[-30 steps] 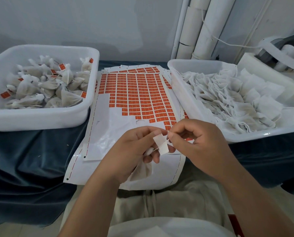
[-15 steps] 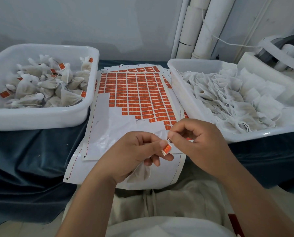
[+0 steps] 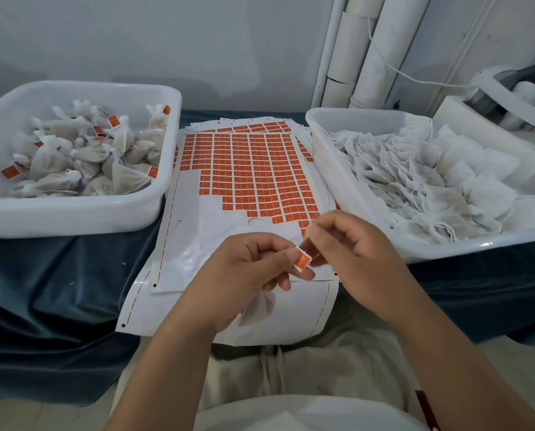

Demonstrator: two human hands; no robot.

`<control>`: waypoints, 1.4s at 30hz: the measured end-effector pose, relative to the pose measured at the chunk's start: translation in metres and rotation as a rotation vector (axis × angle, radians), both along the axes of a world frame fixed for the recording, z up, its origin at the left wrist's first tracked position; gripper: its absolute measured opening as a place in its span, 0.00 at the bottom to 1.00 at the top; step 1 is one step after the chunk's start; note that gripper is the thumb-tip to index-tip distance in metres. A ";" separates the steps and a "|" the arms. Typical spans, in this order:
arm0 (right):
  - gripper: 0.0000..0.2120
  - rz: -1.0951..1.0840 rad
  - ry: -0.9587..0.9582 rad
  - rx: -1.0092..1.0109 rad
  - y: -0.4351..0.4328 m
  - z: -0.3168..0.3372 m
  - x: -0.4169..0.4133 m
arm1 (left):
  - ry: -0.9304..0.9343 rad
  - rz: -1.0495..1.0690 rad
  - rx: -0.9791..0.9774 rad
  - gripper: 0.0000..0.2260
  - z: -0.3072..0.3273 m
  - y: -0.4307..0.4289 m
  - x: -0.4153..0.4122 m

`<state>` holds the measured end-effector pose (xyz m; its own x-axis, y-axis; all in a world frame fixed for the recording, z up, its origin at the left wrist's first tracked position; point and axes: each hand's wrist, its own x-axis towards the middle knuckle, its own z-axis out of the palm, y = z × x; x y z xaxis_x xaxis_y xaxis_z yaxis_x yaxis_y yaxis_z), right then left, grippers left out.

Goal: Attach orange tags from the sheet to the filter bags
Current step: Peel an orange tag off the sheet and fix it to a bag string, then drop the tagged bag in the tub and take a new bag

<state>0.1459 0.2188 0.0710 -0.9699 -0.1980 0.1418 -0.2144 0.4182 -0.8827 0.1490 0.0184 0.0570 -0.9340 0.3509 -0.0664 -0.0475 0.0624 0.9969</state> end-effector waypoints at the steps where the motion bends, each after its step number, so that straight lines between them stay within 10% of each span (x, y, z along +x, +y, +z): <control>1: 0.17 -0.004 -0.102 -0.050 -0.003 0.000 -0.001 | 0.045 0.067 -0.029 0.09 0.000 0.001 0.000; 18: 0.10 -0.082 0.280 0.233 -0.015 -0.019 0.005 | 0.239 0.282 -0.128 0.06 -0.002 0.020 0.006; 33: 0.23 -0.001 0.011 0.329 -0.006 -0.009 0.003 | 0.169 0.729 0.097 0.11 0.032 -0.014 -0.034; 42: 0.25 0.045 0.007 0.374 -0.008 0.001 0.005 | 0.361 0.968 -0.223 0.12 0.087 -0.151 -0.154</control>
<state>0.1506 0.2111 0.0720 -0.9583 -0.2798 0.0587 -0.2458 0.7015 -0.6690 -0.0052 -0.1323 0.1436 -0.7863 -0.5404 0.2995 0.1218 0.3397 0.9326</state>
